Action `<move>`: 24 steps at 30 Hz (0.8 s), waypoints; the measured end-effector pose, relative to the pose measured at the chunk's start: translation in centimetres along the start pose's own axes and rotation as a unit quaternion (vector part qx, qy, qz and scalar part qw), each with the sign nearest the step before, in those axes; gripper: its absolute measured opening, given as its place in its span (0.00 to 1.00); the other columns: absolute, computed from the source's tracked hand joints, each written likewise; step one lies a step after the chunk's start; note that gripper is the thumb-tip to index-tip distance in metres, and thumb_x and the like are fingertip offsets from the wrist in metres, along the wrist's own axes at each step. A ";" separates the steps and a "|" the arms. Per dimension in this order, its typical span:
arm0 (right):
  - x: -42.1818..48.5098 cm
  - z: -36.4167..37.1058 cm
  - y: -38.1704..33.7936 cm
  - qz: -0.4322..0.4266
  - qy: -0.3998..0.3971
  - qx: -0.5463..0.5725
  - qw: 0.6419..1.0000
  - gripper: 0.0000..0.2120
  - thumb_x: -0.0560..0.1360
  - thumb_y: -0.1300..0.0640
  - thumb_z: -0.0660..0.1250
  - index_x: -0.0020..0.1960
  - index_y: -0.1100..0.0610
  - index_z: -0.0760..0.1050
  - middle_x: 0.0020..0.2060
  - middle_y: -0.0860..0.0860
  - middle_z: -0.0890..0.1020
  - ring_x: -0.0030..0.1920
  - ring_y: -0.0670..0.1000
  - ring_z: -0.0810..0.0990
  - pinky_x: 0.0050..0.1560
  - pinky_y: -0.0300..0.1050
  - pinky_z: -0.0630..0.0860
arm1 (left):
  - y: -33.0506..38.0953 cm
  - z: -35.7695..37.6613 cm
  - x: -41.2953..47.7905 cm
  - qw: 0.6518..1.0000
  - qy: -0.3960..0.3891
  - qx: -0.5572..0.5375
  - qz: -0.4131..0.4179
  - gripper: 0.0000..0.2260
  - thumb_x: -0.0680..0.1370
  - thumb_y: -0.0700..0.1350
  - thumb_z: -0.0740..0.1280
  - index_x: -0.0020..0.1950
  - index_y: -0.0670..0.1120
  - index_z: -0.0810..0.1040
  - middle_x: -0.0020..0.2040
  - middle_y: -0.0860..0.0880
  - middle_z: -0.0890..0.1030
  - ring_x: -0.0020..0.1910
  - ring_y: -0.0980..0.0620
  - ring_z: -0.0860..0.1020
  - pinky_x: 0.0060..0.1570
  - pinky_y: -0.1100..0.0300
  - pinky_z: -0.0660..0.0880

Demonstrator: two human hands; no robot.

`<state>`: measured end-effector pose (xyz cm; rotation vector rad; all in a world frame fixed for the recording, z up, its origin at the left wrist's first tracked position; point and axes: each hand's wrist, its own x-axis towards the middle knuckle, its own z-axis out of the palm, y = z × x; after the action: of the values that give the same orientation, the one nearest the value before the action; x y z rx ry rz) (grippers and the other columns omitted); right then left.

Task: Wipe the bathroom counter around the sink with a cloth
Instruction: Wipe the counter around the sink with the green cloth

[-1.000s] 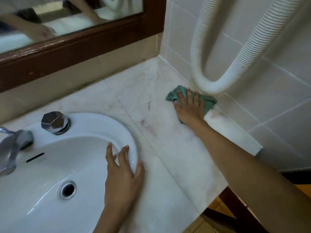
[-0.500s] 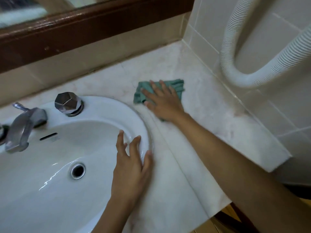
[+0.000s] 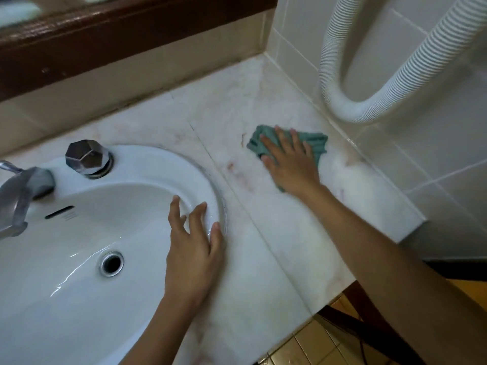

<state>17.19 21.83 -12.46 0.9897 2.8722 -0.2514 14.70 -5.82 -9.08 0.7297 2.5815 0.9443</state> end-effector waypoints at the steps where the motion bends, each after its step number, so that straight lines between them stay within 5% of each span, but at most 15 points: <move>1: 1.9 -0.5 0.3 0.015 -0.008 0.010 1.000 0.26 0.80 0.38 0.45 0.77 0.39 0.46 0.78 0.45 0.47 0.78 0.54 0.45 0.75 0.57 0.45 | -0.1 0.0 0.0 1.000 0.002 0.000 0.003 0.21 0.80 0.58 0.56 0.72 0.55 0.64 0.76 0.62 0.41 0.63 0.43 0.76 0.56 0.49 0.75; 7: 7.1 -2.3 2.0 -0.010 -0.025 0.025 0.999 0.26 0.80 0.38 0.45 0.77 0.38 0.47 0.79 0.45 0.47 0.78 0.54 0.45 0.75 0.57 0.44 | -0.2 0.3 -0.1 1.000 0.018 0.004 0.006 0.20 0.80 0.57 0.57 0.72 0.55 0.65 0.76 0.63 0.43 0.65 0.45 0.74 0.56 0.48 0.75; 11: 4.1 -1.7 4.3 0.086 0.018 0.027 0.996 0.26 0.80 0.39 0.44 0.78 0.41 0.49 0.79 0.47 0.49 0.77 0.57 0.47 0.75 0.56 0.43 | -0.4 0.4 -0.1 1.000 0.021 0.008 0.006 0.20 0.80 0.57 0.58 0.71 0.55 0.65 0.76 0.61 0.44 0.61 0.47 0.76 0.53 0.53 0.72; 18: -9.0 0.1 4.3 0.218 0.029 0.037 0.975 0.26 0.81 0.39 0.42 0.78 0.40 0.43 0.79 0.47 0.46 0.77 0.56 0.44 0.75 0.59 0.43 | -0.2 0.3 0.0 1.000 0.015 0.001 0.014 0.20 0.80 0.55 0.58 0.71 0.52 0.66 0.77 0.57 0.46 0.69 0.45 0.70 0.56 0.48 0.74; 24: -19.6 2.2 -5.3 0.096 0.020 0.032 0.995 0.27 0.80 0.40 0.42 0.78 0.41 0.41 0.78 0.48 0.42 0.77 0.57 0.39 0.74 0.60 0.41 | -0.6 0.3 0.0 1.000 0.007 0.010 0.016 0.20 0.80 0.56 0.57 0.70 0.52 0.66 0.78 0.51 0.48 0.60 0.37 0.76 0.56 0.47 0.73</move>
<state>29.38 5.49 -11.23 1.2849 2.7934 -0.3133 14.57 -6.04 -9.70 0.7741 2.6031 0.9372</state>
